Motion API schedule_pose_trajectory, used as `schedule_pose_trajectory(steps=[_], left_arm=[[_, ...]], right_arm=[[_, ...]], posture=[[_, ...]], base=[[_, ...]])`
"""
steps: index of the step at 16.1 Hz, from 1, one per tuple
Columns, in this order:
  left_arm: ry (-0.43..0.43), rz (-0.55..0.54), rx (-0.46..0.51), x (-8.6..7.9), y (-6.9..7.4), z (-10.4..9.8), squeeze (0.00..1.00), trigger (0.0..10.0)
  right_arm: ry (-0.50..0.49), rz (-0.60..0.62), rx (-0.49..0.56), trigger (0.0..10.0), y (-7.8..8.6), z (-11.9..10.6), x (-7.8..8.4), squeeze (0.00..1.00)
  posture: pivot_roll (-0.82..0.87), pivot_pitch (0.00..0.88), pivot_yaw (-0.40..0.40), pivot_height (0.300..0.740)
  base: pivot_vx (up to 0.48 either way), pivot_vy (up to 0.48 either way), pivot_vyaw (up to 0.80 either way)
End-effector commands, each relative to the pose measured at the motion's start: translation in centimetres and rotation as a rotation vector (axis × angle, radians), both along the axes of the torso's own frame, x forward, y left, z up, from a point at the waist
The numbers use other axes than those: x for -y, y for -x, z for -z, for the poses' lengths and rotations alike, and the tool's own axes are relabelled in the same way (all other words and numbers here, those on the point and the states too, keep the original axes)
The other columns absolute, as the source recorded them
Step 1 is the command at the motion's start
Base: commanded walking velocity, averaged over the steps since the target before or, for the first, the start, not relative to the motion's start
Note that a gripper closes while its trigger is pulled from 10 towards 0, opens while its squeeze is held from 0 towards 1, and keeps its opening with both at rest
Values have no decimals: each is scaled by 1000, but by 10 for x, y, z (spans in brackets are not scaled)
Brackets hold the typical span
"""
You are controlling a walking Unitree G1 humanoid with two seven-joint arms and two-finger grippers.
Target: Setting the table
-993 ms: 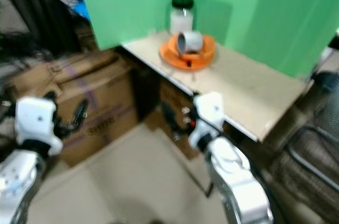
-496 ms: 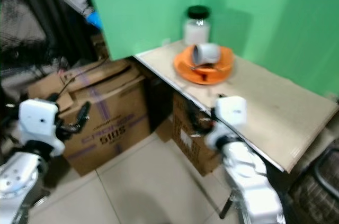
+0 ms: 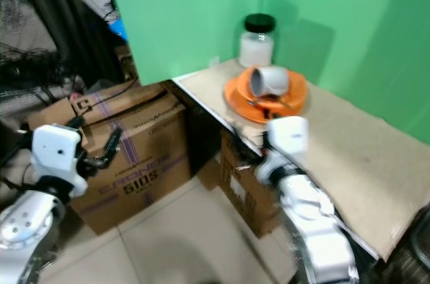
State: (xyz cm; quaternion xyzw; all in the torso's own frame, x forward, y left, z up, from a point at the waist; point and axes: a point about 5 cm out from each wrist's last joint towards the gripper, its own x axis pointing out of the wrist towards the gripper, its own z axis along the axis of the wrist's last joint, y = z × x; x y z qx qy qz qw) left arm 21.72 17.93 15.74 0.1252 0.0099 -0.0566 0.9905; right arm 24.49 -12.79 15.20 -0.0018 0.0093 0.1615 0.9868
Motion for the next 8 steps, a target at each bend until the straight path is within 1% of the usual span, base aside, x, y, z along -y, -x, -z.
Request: schedule_pose_trajectory(steps=[1,8], left_arm=[[-1,26,6,4,-1,-2,0,10000],[3,49,-2,7,-3,0,0,10000]], right_arm=[[8,26,22,10000,0,-4,8,1000],[16,7,35,10000,-2,-8,5,1000]], posture=[[74,0,37,740],[68,0,43,740]], base=[[352,0,0],[353,0,0]])
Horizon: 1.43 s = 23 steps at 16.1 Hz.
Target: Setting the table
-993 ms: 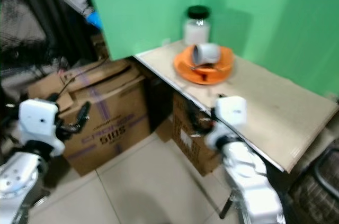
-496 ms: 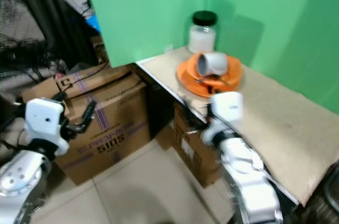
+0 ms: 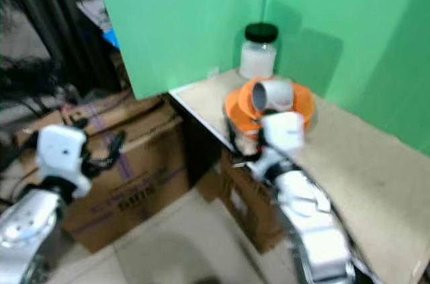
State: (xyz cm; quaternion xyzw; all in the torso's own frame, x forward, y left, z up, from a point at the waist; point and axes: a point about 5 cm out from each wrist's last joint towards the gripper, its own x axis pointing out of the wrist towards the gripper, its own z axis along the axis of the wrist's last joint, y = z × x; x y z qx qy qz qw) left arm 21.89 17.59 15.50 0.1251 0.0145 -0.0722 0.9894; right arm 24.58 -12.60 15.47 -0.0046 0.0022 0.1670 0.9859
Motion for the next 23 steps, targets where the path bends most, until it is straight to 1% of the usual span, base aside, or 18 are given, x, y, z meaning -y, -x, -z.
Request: schedule_pose_trajectory(steps=[1,2,5,7,8,9,10,11,12,14,16,17,18,19,20,21,22,23], left_arm=[[7,33,4,5,-1,-2,0,10000],[9,39,0,6,-1,-1,0,10000],[1,105,-29,11,2,3,0,10000],[0,122,-33,12,2,3,0,10000],[-2,156,-43,15,2,4,0,10000],[-7,230,-68,21,6,6,0,10000],[-15,258,-78,23,7,8,0,10000],[-31,300,-94,25,9,11,0,10000],[-40,336,-109,28,10,13,0,10000],[-43,387,-127,29,10,14,0,10000],[-58,424,-141,29,10,15,0,10000],[-72,445,-145,29,9,15,0,10000],[-83,468,-143,30,7,15,0,10000],[-84,474,-144,31,7,15,0,10000],[-90,490,-142,32,6,15,0,10000],[-93,499,-143,32,6,14,0,10000],[-94,510,-145,33,7,14,0,10000],[-94,517,-147,33,7,14,0,10000]], right_arm=[[13,18,16,10000,-2,-6,7,1000],[14,18,14,10000,-2,-6,7,1000],[13,-13,24,10000,-2,-10,5,1000],[35,-47,33,10000,-3,-12,4,1000],[78,-75,45,10000,-3,-15,3,1000],[154,-114,42,10000,-6,-17,3,741],[184,-119,38,10000,-9,-18,4,518],[221,-123,28,10000,-13,-19,6,0],[260,-130,18,10000,-19,-21,8,0],[302,-72,-17,10000,-36,-24,11,0],[358,-79,-32,10000,-45,-24,10,0],[449,-103,-17,10000,-51,-24,8,0],[587,-138,-6,10000,-61,-23,7,0],[622,-145,-7,10000,-64,-23,8,0],[740,-178,-23,10000,-70,-23,13,0],[818,-193,-28,10000,-72,-25,17,0],[875,-203,-35,10000,-74,-26,22,0],[900,-205,-38,10000,-75,-26,24,0]], posture=[[67,0,43,740],[67,0,43,740],[65,0,40,740],[65,0,40,740],[64,0,38,740],[63,0,36,740],[63,0,35,740],[63,0,34,740],[62,0,32,740],[64,0,28,740],[66,0,25,740],[66,0,27,740],[64,0,28,740],[64,0,27,740],[66,0,24,740],[67,0,23,740],[65,0,22,740],[65,0,22,740]], base=[[352,0,0],[352,0,0],[344,0,-788],[334,0,0],[0,0,0],[0,0,0],[0,0,0],[0,0,0],[0,0,0],[0,0,0],[0,0,0],[0,0,0],[0,0,0],[0,0,0],[0,0,0],[0,0,0],[0,0,0],[0,0,0]])
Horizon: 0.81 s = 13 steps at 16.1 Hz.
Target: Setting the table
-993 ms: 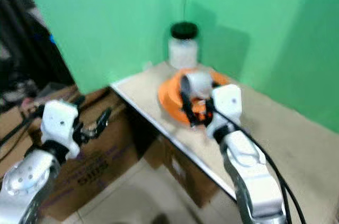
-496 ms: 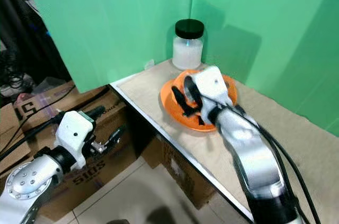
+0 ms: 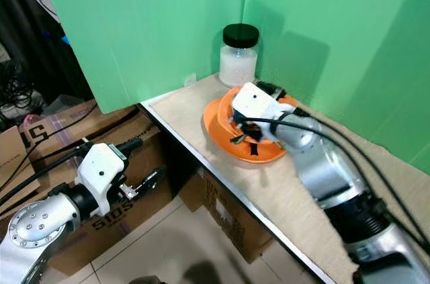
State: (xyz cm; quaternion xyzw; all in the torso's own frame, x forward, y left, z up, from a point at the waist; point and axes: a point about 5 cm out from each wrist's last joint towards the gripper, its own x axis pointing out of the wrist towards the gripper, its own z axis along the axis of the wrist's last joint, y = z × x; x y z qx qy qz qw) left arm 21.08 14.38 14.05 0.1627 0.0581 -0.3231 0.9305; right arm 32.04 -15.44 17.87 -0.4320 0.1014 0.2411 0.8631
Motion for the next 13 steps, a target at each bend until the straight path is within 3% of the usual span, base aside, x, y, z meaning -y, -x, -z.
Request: schedule_pose_trajectory(steps=[1,3,7,8,9,10,13], left_arm=[[-2,29,-2,3,-1,0,0,10000],[16,66,-12,6,0,0,0,10000],[31,99,-20,10,2,-1,0,10000],[30,99,-20,10,1,-1,0,10000],[29,99,-20,9,1,0,0,10000],[29,99,-19,9,1,0,0,10000],[29,98,-17,9,0,0,0,10000]], right_arm=[[58,-35,7,10000,-2,-4,0,0],[184,-87,-20,10000,-4,-2,3,0],[329,-129,-40,10000,-7,4,6,0],[346,-125,-38,9333,-8,4,7,0],[382,-108,-33,7882,-12,5,9,0],[397,-95,-35,4157,-14,6,11,0],[427,-50,-43,0,-18,9,16,0]], posture=[[62,0,20,740],[57,0,20,740],[57,0,17,740],[57,0,16,740],[56,0,15,740],[56,0,14,740],[57,0,11,740]], base=[[0,0,0],[0,0,0],[0,0,0],[0,0,0],[0,0,0],[0,0,0],[0,0,0]])
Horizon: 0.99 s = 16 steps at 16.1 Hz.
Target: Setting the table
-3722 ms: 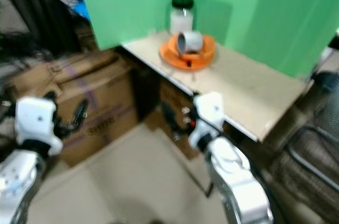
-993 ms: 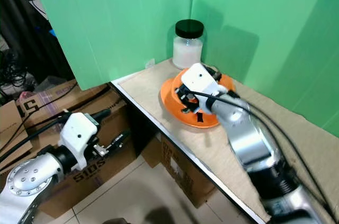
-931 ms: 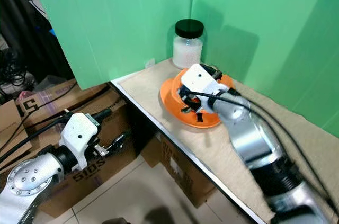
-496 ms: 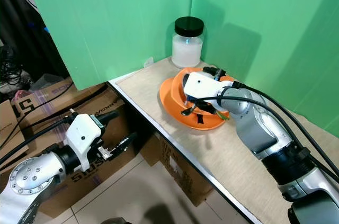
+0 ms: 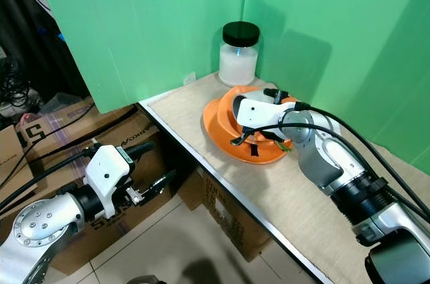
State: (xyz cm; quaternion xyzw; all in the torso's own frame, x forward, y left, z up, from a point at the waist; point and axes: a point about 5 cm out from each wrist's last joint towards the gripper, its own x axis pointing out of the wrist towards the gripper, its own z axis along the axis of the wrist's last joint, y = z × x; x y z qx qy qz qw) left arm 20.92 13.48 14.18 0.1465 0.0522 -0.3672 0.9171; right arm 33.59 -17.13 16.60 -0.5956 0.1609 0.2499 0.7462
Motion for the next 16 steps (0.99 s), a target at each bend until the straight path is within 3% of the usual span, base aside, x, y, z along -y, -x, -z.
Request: schedule_pose_trajectory(steps=[1,8,9,10,16], left_arm=[[-6,7,-1,0,-1,2,0,10000],[-19,13,3,2,-1,3,0,10000],[-21,14,4,2,-1,3,0,10000],[-23,15,7,2,-1,4,0,10000],[-27,9,13,1,-3,4,0,10000]], right_arm=[[32,5,9,0,-3,-2,1,0],[93,-6,-33,0,-3,6,4,0],[93,0,-45,549,-2,8,5,0],[94,10,-57,0,-2,9,6,0],[97,34,-80,0,-2,11,10,0]], posture=[[56,0,10,740],[55,0,8,740],[55,0,9,740],[54,0,9,740],[55,0,7,740]], base=[[0,0,0],[0,0,0],[0,0,0],[0,0,0],[0,0,0]])
